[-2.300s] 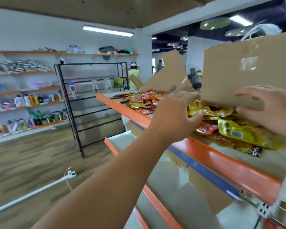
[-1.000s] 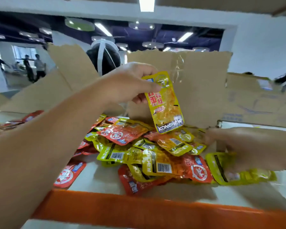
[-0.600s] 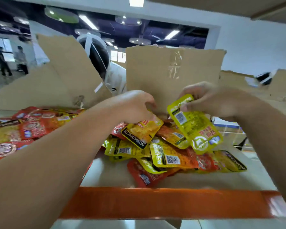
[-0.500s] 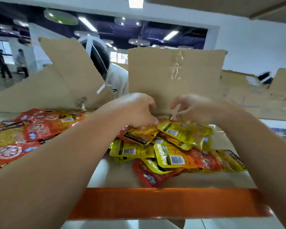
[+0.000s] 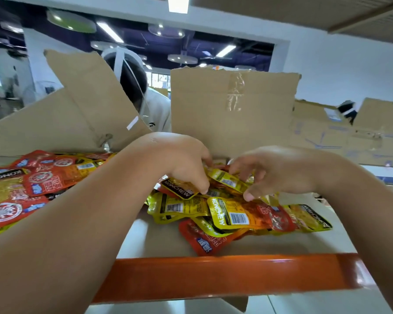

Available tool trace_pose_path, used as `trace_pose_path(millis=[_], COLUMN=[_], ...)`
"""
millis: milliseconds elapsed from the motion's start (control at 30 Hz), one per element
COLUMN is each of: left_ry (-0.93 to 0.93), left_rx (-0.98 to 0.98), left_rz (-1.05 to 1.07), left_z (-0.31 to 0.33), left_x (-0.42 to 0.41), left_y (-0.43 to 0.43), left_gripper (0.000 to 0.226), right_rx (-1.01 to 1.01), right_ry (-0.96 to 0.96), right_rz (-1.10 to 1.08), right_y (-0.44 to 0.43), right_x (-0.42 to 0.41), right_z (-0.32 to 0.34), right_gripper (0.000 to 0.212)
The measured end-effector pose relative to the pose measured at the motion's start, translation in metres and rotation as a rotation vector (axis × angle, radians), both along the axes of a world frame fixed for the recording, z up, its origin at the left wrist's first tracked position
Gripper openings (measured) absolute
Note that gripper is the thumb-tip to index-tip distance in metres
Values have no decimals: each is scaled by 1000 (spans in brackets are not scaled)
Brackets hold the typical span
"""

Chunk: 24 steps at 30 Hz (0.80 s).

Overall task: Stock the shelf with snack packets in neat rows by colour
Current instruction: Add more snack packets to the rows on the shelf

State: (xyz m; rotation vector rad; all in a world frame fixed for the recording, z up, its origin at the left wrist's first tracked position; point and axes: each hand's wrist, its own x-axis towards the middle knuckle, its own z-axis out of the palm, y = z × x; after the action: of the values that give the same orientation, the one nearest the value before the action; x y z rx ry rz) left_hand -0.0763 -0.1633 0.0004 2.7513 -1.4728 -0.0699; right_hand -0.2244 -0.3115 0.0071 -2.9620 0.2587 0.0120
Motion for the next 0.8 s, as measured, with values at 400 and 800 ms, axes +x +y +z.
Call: trace_pose_path(millis=[400,800], left_ry=[34,12], left_rx=[-83,-76], left_rz=[36,44], left_z=[1,1], left_x=[1,-3], left_y=[5,5], left_gripper=[64,69], right_rx=[-207,-196], right_ry=[-295,15], right_rz=[113,-284], right_y=[-15,6], right_x=[6,8], right_z=[16,-6], right_gripper=[25,43])
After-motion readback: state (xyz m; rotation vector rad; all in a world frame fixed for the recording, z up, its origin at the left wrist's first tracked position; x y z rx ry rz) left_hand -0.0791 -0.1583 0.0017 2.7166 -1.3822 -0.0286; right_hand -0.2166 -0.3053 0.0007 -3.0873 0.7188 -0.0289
